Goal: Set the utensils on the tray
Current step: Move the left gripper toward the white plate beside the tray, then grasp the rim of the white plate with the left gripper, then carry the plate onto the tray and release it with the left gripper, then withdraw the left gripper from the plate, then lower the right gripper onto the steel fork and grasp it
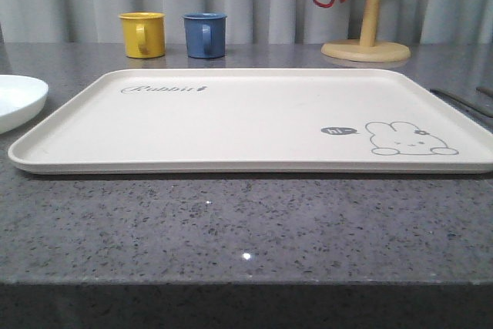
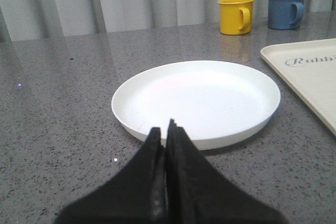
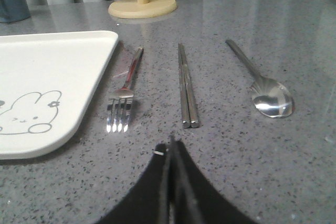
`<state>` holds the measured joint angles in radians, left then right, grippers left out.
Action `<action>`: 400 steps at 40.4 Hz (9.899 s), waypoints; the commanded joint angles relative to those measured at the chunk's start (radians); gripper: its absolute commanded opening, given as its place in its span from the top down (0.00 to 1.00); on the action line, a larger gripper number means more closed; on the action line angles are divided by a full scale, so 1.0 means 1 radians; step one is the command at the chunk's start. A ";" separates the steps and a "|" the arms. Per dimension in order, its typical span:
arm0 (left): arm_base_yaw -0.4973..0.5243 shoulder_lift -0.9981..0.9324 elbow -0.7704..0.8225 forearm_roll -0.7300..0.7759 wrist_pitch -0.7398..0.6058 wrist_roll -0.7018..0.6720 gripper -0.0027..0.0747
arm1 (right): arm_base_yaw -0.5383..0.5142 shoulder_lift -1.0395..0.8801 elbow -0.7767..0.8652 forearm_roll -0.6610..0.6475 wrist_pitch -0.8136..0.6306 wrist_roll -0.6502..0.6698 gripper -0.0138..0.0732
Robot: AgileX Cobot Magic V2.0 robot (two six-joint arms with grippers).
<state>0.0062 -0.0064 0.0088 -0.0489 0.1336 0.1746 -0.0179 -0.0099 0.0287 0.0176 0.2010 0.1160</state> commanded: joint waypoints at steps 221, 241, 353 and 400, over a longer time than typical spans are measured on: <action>-0.822 1.811 -1.854 0.089 1.136 -0.016 0.49 | -0.004 0.350 -0.612 0.015 0.150 -0.006 0.11; -0.437 1.520 -1.682 0.062 1.110 -0.060 0.99 | -0.004 0.350 -0.612 0.015 0.150 -0.006 0.11; -0.171 0.244 -0.449 0.028 0.238 -0.076 0.99 | 0.126 1.443 -1.257 -0.001 0.666 -0.086 0.42; -0.171 0.244 -0.449 0.028 0.238 -0.076 0.99 | 0.083 1.566 -1.257 -0.002 0.638 -0.032 0.42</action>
<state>-0.1672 0.2300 -0.4160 -0.0190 0.4504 0.1047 0.0760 1.5915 -1.1942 0.0260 0.8742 0.0818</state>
